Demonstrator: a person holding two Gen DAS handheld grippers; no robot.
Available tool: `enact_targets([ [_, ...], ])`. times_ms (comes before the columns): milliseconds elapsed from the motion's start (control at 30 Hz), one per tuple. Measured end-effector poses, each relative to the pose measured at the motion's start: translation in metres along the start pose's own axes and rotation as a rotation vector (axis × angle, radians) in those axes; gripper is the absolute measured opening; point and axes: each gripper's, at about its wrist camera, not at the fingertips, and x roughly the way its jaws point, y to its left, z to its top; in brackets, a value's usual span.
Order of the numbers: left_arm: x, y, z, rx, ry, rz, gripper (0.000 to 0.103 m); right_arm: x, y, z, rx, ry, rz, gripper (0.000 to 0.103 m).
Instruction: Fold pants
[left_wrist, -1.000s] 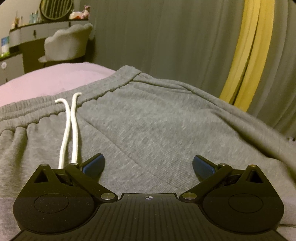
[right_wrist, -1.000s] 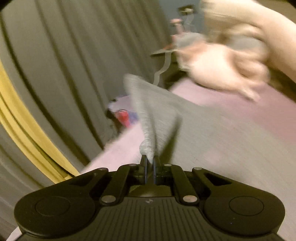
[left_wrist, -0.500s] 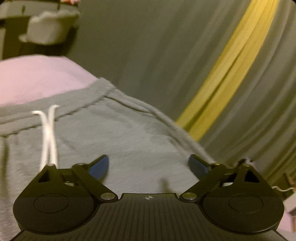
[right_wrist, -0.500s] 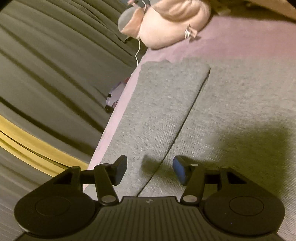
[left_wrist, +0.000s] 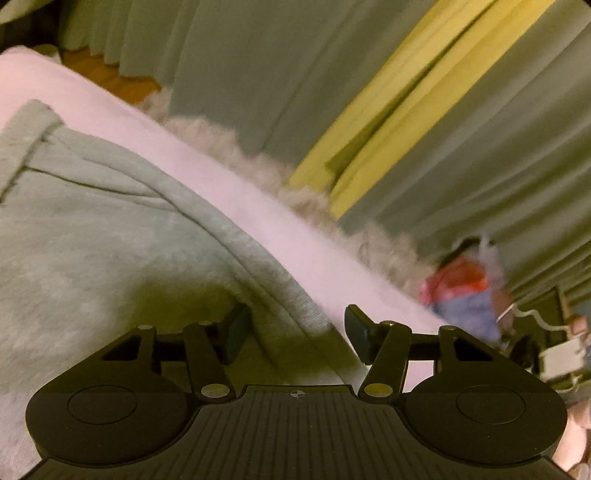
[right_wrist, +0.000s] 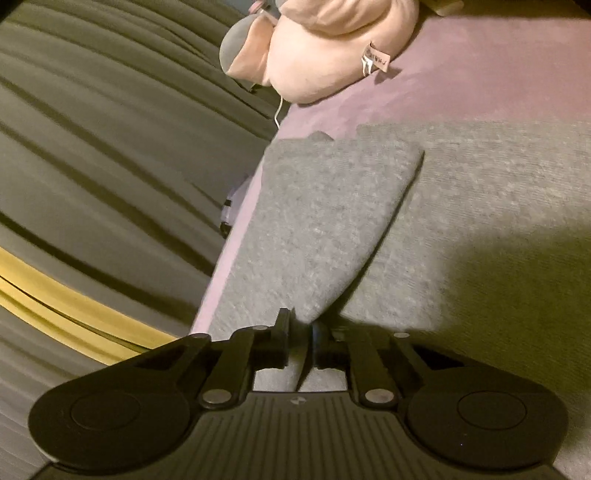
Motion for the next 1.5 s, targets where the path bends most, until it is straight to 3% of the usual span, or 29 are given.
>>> enact_targets([
  [67,0.011,-0.004,0.003,-0.014,0.031,0.010,0.062,0.001,-0.002,0.002,0.001,0.002,0.004,0.015],
  [100,0.016,-0.004,0.003,-0.017,0.056,0.012,0.057,0.001,-0.003,0.003,-0.002,0.003,0.001,0.015],
  [133,0.018,-0.002,0.002,-0.021,0.073,0.025,0.046,0.002,-0.003,0.003,-0.003,0.005,-0.002,0.013],
  [167,0.017,0.003,0.002,-0.023,0.070,0.039,0.020,-0.001,-0.002,0.001,-0.001,0.007,-0.009,0.010],
  [233,0.004,0.015,0.000,-0.043,0.052,0.004,0.010,-0.010,0.004,-0.004,-0.011,0.009,-0.022,0.006],
  [433,-0.115,0.038,-0.033,-0.006,-0.115,-0.164,0.009,-0.062,0.039,0.009,-0.129,-0.050,0.058,0.005],
  [500,-0.164,0.048,-0.058,0.010,-0.174,-0.226,0.009,-0.091,0.045,0.014,-0.183,-0.075,0.085,0.005],
  [633,-0.236,0.081,-0.125,-0.016,-0.207,-0.287,0.009,-0.156,0.034,0.026,-0.216,-0.110,0.107,0.005],
  [800,-0.251,0.131,-0.215,-0.136,-0.134,-0.190,0.009,-0.189,-0.004,0.025,-0.218,-0.054,0.032,0.005],
  [867,-0.243,0.150,-0.231,-0.211,-0.086,-0.118,0.009,-0.182,-0.026,0.023,-0.180,0.002,-0.017,0.005],
  [933,-0.234,0.163,-0.237,-0.278,-0.064,-0.112,0.008,-0.171,-0.043,0.020,-0.149,0.046,-0.065,0.005],
  [967,-0.234,0.166,-0.236,-0.288,-0.084,-0.066,0.011,-0.166,-0.048,0.019,-0.151,0.060,-0.086,0.006],
  [1033,-0.241,0.167,-0.233,-0.275,-0.161,-0.048,0.034,-0.163,-0.052,0.015,-0.165,0.057,-0.109,0.011],
  [1067,-0.243,0.169,-0.230,-0.282,-0.194,-0.041,0.061,-0.164,-0.054,0.012,-0.164,0.059,-0.096,0.011],
  [1100,-0.245,0.171,-0.227,-0.300,-0.228,-0.022,0.070,-0.160,-0.055,0.014,-0.142,0.077,-0.098,0.013],
  [1200,-0.236,0.173,-0.215,-0.300,-0.281,0.013,0.070,-0.150,-0.059,0.017,-0.104,0.100,-0.063,0.035],
  [1333,-0.223,0.178,-0.211,-0.303,-0.260,0.071,0.070,-0.140,-0.056,0.015,-0.102,0.115,-0.055,0.036],
  [1467,-0.226,0.198,-0.225,-0.375,-0.223,0.066,0.065,-0.136,-0.055,0.017,-0.082,0.107,-0.037,0.035],
  [1500,-0.228,0.200,-0.227,-0.379,-0.230,0.060,0.064,-0.136,-0.054,0.018,-0.086,0.102,-0.033,0.029],
])
